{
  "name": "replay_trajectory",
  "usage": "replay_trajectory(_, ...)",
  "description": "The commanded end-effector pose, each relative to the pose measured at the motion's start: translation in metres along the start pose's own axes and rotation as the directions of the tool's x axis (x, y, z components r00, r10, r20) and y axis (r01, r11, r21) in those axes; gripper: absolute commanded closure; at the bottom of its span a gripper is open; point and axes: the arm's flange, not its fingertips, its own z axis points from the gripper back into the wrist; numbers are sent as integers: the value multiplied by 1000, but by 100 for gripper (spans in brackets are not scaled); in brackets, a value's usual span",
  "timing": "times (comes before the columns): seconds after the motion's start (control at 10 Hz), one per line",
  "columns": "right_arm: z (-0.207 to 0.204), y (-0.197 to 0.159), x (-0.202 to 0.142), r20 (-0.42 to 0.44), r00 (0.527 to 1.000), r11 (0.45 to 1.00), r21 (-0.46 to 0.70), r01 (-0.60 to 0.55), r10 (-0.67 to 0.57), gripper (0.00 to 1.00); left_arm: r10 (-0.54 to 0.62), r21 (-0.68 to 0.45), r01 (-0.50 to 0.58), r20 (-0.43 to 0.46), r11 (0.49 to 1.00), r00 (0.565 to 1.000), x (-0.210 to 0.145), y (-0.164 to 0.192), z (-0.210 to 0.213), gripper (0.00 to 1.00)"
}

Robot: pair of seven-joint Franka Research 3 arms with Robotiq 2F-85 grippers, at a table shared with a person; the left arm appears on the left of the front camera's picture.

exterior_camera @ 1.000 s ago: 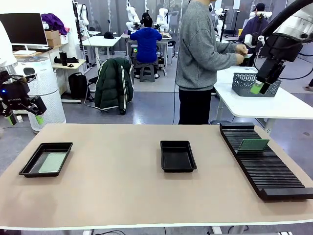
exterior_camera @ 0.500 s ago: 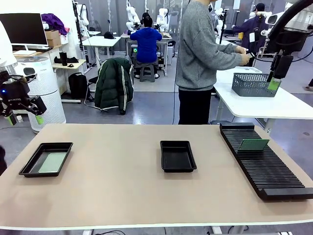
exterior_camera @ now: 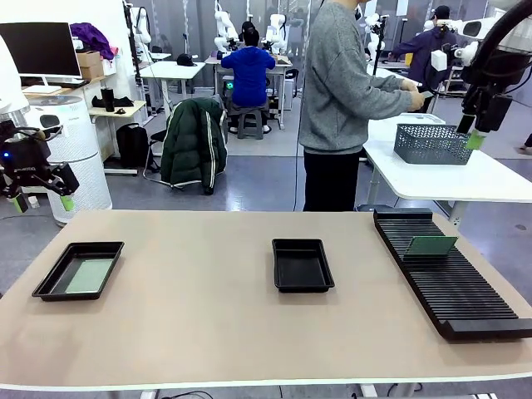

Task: Inspect and transfer BCBs to ESD trays.
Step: Pick up the Blank PCB from the PCB Rack and place it in the right ESD tray.

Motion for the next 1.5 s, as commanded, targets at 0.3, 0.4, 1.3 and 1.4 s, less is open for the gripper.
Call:
replay_trajectory(0.3,0,1,4,-1,1000,1000,0,18,-18,5,0,1,0,7,1000,1000,0,0,-2,0)
replay_trajectory(0.4,0,1,4,-1,1000,1000,0,18,-18,5,0,1,0,7,1000,1000,0,0,-2,0)
replay_trajectory(1.3,-66,-15,-15,-10,990,990,-31,-139,139,5,0,1,0,7,1000,1000,0,0,-2,0)
replay_trajectory(1.4,-79,-17,-22,-29,989,988,-41,-149,147,5,0,1,0,7,1000,1000,0,0,-2,0)
